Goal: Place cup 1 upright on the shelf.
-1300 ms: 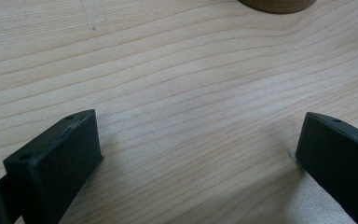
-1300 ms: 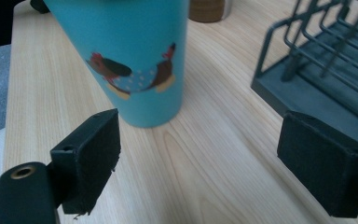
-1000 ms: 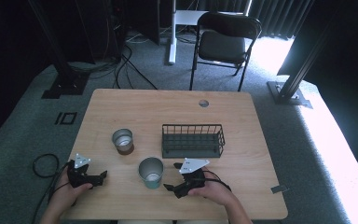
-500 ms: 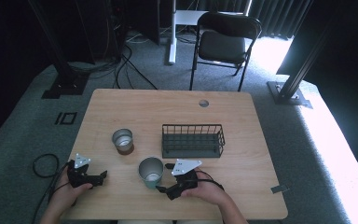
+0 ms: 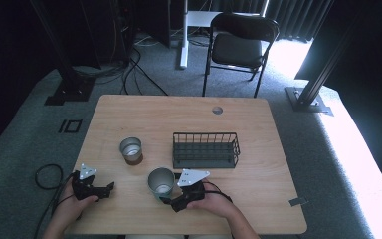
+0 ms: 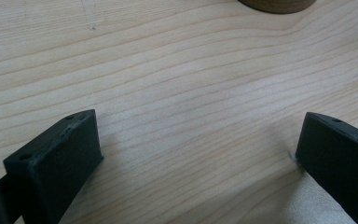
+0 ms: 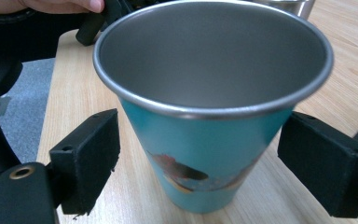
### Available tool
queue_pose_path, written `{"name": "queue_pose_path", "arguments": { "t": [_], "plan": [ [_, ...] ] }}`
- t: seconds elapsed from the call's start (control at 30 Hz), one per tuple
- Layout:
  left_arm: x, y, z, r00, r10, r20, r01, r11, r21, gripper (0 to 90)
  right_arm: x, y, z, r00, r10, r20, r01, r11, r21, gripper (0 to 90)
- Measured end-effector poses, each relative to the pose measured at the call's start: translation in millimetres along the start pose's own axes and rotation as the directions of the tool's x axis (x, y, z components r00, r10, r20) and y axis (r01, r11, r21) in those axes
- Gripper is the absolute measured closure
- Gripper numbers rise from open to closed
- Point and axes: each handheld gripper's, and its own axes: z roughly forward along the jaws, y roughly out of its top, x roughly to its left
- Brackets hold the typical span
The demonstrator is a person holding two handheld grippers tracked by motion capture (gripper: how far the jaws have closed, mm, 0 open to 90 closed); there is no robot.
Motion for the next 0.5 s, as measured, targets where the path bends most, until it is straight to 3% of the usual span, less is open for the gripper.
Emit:
{"name": "queue_pose_path", "arguments": {
  "t": [0.5],
  "plan": [
    [0.0,0.0,0.0,1.0,0.0,0.0,0.0,1.0,0.0,0.5,2.2,4.9,10.9,0.9998,-0.003,0.019,0.005,0.997,-0.072,11.5]
  ]
}}
